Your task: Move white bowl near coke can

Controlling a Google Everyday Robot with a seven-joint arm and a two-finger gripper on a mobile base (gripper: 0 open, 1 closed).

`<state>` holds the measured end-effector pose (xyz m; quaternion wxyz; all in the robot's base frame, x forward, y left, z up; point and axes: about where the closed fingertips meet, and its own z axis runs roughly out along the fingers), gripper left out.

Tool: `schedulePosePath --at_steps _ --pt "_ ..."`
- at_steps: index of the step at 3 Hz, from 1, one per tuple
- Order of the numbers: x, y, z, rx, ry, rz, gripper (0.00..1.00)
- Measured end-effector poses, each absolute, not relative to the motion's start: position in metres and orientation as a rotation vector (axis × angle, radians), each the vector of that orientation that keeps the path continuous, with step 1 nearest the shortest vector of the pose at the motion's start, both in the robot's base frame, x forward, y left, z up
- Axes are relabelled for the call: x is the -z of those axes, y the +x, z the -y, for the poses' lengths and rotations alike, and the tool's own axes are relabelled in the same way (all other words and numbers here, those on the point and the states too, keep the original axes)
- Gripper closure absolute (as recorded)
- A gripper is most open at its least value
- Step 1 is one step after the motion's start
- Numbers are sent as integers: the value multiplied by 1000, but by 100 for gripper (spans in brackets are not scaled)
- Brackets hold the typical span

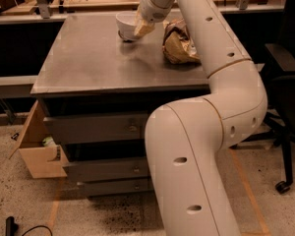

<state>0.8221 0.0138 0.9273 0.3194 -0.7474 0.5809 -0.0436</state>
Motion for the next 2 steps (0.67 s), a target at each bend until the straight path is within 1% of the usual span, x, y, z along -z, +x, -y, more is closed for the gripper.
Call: schedulePosePath --at_steps 1,2 --pt "-916 826 3 125 -1932 -1614 82" --pt "-906 833 7 141 -1917 -1643 59"
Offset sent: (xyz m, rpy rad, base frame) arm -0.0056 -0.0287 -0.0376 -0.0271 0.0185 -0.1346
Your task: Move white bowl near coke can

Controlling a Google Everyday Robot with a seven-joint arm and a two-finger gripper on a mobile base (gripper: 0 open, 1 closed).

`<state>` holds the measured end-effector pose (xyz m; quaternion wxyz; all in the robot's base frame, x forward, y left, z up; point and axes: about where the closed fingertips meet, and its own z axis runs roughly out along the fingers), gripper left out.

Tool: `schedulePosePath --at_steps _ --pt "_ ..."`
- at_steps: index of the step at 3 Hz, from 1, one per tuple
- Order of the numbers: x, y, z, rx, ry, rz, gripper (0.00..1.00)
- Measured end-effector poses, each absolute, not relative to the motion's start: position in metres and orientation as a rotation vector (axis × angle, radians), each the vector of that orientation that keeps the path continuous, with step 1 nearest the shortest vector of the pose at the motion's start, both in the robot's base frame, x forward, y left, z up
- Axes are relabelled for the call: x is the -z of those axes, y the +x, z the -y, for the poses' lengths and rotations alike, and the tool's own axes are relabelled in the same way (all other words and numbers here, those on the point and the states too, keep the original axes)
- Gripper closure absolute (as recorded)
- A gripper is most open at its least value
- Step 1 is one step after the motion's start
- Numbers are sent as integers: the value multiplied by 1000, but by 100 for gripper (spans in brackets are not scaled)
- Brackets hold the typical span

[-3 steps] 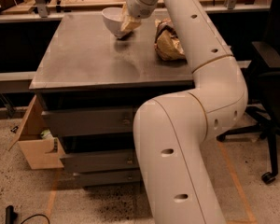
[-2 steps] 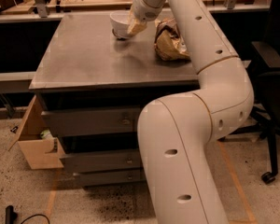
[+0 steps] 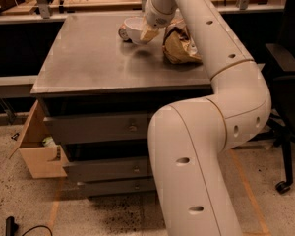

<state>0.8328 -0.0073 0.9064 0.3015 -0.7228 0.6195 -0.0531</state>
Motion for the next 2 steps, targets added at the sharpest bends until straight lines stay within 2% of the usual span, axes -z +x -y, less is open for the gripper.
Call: schedulePosePath --at_steps 2 --pt "-892 849 1 180 -1902 -1635 12"
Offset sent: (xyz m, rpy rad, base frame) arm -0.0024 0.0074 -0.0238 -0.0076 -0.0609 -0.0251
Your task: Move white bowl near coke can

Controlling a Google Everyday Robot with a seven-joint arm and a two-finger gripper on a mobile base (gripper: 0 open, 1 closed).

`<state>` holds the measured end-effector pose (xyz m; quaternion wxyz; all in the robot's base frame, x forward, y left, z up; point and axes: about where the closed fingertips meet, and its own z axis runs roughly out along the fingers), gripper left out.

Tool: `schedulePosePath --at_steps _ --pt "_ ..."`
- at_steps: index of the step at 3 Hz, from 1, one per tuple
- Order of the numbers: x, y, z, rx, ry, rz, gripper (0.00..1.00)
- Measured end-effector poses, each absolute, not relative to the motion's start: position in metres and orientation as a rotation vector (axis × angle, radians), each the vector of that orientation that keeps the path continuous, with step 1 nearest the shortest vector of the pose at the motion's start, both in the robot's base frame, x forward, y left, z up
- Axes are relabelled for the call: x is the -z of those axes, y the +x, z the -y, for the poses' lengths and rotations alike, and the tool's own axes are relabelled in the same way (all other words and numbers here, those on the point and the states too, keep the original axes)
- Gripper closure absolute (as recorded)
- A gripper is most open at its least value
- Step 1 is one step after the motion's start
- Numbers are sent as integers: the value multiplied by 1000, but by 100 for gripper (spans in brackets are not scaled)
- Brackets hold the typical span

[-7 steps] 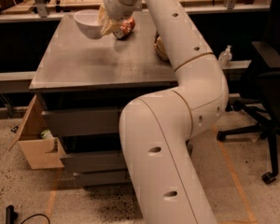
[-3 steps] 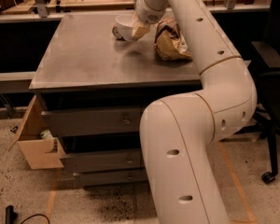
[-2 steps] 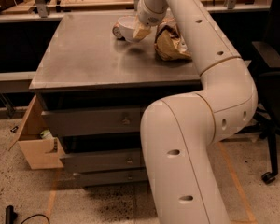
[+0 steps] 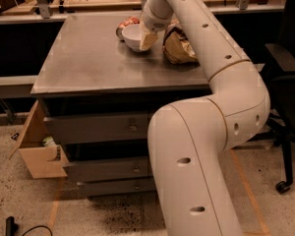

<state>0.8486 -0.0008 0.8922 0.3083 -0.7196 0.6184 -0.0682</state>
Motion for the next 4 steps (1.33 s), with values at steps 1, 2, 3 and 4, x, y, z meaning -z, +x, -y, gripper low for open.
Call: schedulePosePath --at_steps 1,2,3,4 --pt "-896 847 4 177 -1879 -1641 0" --pt "-930 831 24 120 -1721 -1646 0" --pt "-994 798 62 97 -1485 -1637 0" --pt "-1041 768 84 116 -1369 -1598 0"
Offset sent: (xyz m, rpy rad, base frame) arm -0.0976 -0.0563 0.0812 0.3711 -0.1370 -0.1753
